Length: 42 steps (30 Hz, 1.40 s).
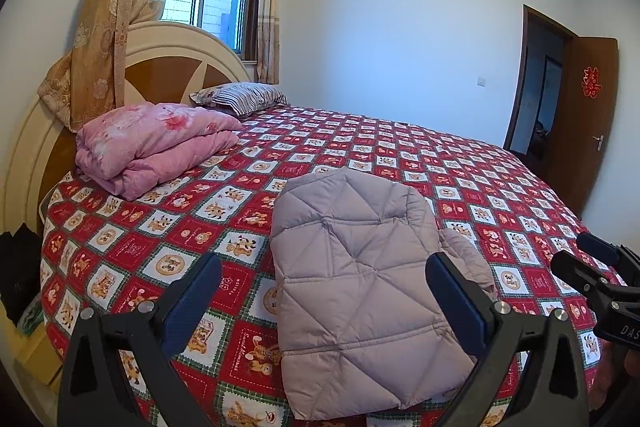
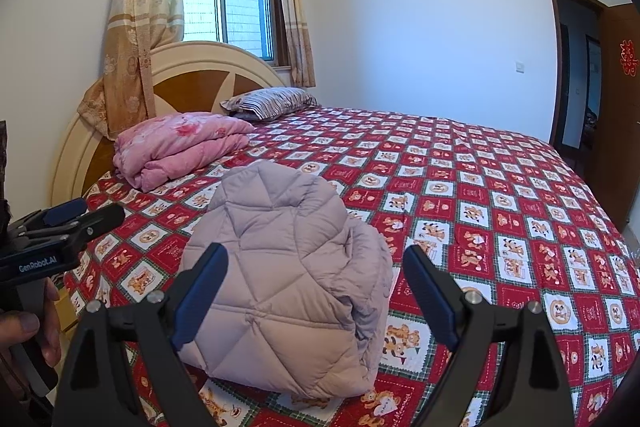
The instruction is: Fold large clothes
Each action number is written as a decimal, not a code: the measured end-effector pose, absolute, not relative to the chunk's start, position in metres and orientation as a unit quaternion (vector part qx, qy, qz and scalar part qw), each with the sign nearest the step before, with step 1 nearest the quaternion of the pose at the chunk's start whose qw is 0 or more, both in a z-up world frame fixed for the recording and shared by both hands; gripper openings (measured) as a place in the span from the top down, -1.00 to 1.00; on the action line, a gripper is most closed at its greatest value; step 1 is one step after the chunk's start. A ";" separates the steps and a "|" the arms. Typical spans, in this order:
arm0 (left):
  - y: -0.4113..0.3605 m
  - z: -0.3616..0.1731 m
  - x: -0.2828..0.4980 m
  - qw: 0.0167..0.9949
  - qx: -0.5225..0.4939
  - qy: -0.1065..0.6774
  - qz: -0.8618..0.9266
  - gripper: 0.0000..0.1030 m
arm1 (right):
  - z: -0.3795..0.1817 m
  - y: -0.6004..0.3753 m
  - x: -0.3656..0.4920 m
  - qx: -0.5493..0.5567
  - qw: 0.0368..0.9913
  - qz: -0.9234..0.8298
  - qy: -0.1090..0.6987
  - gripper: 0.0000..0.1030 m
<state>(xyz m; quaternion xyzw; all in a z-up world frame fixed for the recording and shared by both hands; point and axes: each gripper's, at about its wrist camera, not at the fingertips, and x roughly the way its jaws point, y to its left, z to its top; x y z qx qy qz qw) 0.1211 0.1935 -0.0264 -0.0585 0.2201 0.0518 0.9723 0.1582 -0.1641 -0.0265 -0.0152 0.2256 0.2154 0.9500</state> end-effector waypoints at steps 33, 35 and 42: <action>0.198 -0.029 0.122 0.973 -0.061 0.214 0.062 -0.98 | -0.025 -0.162 0.156 -0.015 0.951 0.217 0.222 -0.83; 0.198 -0.030 0.123 0.973 -0.063 0.215 0.061 -0.98 | -0.025 -0.162 0.156 -0.015 0.951 0.217 0.222 -0.84; 0.195 -0.028 0.121 0.974 -0.058 0.208 0.066 -0.98 | -0.022 -0.161 0.155 -0.017 0.953 0.215 0.212 -0.87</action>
